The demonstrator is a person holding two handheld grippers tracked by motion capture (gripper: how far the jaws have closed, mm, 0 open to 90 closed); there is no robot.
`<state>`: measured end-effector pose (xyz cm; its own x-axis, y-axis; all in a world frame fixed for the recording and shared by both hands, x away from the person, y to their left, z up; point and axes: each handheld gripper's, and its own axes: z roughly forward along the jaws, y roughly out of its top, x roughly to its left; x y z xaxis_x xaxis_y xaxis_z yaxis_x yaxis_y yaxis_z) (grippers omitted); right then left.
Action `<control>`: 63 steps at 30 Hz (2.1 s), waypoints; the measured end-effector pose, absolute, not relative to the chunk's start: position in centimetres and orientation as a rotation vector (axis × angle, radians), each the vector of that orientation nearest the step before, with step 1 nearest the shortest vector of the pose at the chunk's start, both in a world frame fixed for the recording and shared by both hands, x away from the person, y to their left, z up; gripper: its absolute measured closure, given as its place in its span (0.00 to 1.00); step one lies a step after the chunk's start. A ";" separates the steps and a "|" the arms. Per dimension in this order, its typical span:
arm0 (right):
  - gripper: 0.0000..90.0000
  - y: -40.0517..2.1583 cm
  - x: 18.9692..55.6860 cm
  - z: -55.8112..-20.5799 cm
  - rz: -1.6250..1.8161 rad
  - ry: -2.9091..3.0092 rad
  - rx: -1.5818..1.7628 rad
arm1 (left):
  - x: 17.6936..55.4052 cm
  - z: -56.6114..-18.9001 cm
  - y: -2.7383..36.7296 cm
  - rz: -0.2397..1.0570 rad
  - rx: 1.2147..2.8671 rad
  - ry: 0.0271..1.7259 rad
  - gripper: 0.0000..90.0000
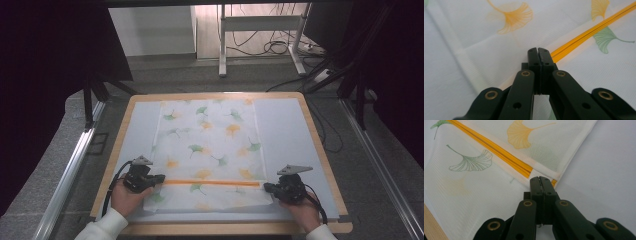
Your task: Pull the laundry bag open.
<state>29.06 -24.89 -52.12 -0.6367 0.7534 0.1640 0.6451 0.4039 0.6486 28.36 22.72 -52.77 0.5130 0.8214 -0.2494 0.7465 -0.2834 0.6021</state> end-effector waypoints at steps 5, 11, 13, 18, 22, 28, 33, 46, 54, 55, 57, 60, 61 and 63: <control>1.00 -25.0 29.1 -52.1 1.057 2.503 1.253 | 28.2 -52.8 23.0 0.148 2.074 1.280 1.00; 1.00 -25.0 29.1 -52.2 1.058 2.500 1.250 | 28.1 -52.7 23.4 0.162 2.082 1.290 1.00; 1.00 -25.0 29.1 -52.2 1.057 2.503 1.248 | 28.1 -52.7 23.7 0.164 2.079 1.297 1.00; 1.00 -25.0 29.1 -52.2 1.057 2.501 1.248 | 27.7 -52.7 24.5 0.176 2.074 1.315 1.00; 1.00 -25.0 29.1 -52.2 1.055 2.504 1.246 | 27.6 -52.7 25.1 0.178 2.071 1.326 1.00; 1.00 -24.9 29.1 -52.1 1.051 2.502 1.244 | 27.3 -52.8 25.7 0.170 2.060 1.335 1.00; 1.00 -24.9 29.0 -52.1 1.045 2.508 1.243 | 27.3 -52.7 25.7 0.177 2.065 1.332 1.00; 1.00 -24.9 29.1 -52.1 1.041 2.511 1.235 | 27.1 -52.8 26.0 0.174 2.058 1.337 1.00; 1.00 -24.9 29.0 -52.1 1.042 2.507 1.233 | 27.0 -52.8 26.3 0.156 2.053 1.333 1.00; 1.00 -24.9 29.0 -52.1 1.043 2.507 1.234 | 27.0 -52.9 26.3 0.153 2.052 1.332 1.00; 1.00 -24.9 29.0 -52.1 1.041 2.510 1.233 | 27.0 -52.9 26.3 0.152 2.049 1.332 1.00; 1.00 -24.9 29.0 -52.1 1.041 2.509 1.231 | 27.0 -52.9 26.4 0.151 2.046 1.325 1.00; 1.00 -24.9 29.0 -52.1 1.041 2.509 1.231 | 27.0 -52.9 26.4 0.151 2.046 1.325 1.00; 1.00 -24.9 29.0 -52.1 1.045 2.511 1.235 | 26.9 -53.0 26.4 0.150 2.043 1.321 1.00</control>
